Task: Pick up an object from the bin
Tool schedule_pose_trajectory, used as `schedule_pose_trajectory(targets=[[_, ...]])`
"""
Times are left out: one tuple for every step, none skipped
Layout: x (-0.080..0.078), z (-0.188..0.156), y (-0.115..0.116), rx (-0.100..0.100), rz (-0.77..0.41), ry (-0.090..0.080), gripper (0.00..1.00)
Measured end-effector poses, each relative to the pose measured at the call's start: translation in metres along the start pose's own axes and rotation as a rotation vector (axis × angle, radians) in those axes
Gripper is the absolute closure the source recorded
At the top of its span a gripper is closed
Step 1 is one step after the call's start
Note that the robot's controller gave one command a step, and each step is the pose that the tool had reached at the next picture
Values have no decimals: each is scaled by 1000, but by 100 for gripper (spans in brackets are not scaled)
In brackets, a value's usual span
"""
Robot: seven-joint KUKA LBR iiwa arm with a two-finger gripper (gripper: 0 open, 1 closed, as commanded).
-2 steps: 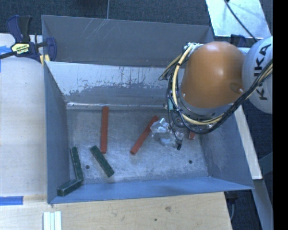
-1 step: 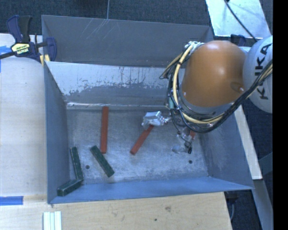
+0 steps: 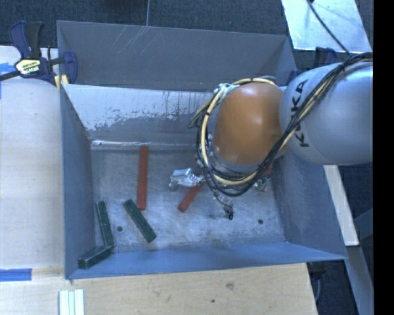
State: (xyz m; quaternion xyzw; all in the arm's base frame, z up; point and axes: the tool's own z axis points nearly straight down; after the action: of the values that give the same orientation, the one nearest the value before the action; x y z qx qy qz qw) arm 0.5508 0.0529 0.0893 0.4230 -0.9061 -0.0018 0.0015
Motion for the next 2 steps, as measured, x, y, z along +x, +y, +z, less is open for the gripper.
schedule_pose_trajectory(targets=[[0, -5, -2, 5, 3, -4, 100], [0, -5, -2, 5, 4, -4, 0]])
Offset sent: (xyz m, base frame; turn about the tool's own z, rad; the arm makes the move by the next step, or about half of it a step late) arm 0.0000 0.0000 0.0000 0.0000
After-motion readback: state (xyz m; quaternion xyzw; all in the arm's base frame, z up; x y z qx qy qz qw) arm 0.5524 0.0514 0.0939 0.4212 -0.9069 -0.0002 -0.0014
